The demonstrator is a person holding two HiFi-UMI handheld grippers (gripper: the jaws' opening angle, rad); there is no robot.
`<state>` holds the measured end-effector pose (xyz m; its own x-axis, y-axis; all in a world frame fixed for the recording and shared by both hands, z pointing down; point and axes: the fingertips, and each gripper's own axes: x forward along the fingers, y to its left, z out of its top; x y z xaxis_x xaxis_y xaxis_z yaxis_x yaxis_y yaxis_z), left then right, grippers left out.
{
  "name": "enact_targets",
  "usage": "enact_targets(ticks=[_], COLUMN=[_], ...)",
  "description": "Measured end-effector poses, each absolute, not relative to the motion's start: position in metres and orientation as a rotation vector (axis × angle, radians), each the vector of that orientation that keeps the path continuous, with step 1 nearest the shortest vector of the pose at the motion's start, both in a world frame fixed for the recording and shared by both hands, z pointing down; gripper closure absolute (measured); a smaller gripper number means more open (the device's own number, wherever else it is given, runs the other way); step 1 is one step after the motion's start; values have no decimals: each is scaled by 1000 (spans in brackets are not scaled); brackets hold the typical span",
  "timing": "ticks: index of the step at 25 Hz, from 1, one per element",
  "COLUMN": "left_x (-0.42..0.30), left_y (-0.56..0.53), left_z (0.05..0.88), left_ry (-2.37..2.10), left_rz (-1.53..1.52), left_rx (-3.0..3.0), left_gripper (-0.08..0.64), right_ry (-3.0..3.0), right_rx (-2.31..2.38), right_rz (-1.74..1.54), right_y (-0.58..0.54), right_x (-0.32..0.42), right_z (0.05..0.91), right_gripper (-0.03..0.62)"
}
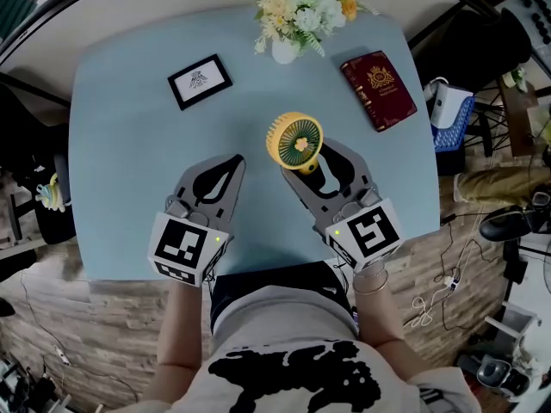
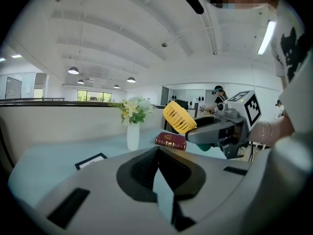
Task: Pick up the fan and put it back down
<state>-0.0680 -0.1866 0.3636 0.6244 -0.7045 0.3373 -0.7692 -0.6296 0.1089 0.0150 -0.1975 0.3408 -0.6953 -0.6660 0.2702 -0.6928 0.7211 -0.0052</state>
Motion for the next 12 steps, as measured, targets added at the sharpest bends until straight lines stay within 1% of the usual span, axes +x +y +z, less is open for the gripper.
enact_targets(ticks=[12], left_x=[-62], left_y=[-184], left_z=[405], left_ry=[-1160], left_rz=[470], left_rx=[2562], left_gripper=[548], right_ry=[-2599], right_rx=[1069], right_rz=[265], right_y=[-198], right_x=[21], right_z=[390], right_gripper=[350])
